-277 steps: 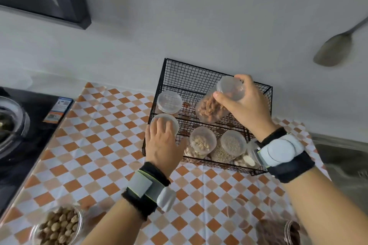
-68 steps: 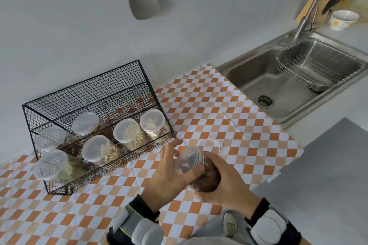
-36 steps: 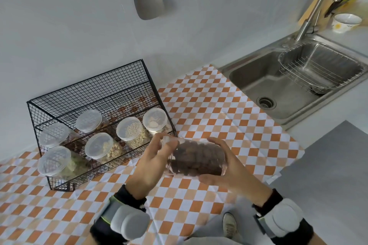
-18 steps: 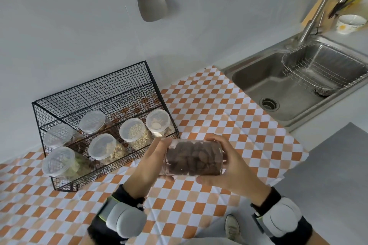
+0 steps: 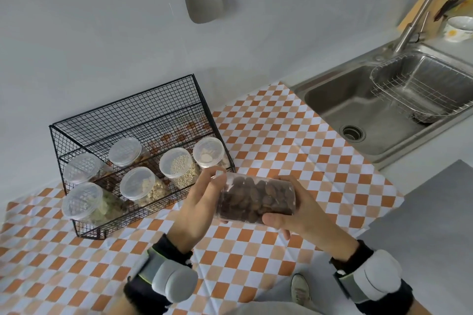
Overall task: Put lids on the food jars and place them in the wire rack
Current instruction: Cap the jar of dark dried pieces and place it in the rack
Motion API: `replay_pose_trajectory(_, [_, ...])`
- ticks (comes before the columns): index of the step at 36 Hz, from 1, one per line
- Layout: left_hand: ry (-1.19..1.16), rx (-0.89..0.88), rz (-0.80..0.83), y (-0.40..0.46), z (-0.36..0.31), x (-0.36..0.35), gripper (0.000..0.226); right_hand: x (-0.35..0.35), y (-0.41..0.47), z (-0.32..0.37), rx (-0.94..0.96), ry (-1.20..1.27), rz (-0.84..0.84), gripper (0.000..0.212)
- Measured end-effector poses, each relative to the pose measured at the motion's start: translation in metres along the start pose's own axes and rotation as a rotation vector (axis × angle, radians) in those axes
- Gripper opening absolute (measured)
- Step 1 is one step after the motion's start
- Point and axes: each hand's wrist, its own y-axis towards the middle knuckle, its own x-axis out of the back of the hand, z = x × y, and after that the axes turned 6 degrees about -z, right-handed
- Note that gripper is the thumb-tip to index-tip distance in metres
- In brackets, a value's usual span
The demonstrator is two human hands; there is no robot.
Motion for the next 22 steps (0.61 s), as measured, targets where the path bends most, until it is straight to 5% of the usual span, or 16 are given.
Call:
replay_pose_trajectory(5, [0.016, 0.051, -0.026, 0.002, -0.002, -0.001, 0.022, -0.004, -0.003, -0.002, 0.034, 0.049, -0.015, 0.071])
replay_pose_trajectory(10, [-0.054, 0.433, 0.191, 0.014, 0.002, 0.008, 0.056, -0.003, -0.009, -0.004, 0.172, -0.075, -0.057, 0.088])
replay_pose_trajectory(16, [-0.208, 0.7, 0.399, 0.017, 0.004, 0.014, 0.065, 0.0, -0.009, -0.002, 0.378, -0.2, -0.033, 0.076])
replay_pose_trajectory(22, [-0.143, 0.719, 0.437, 0.021, 0.014, 0.011, 0.074, -0.001, -0.008, -0.002, 0.435, -0.228, -0.048, 0.073])
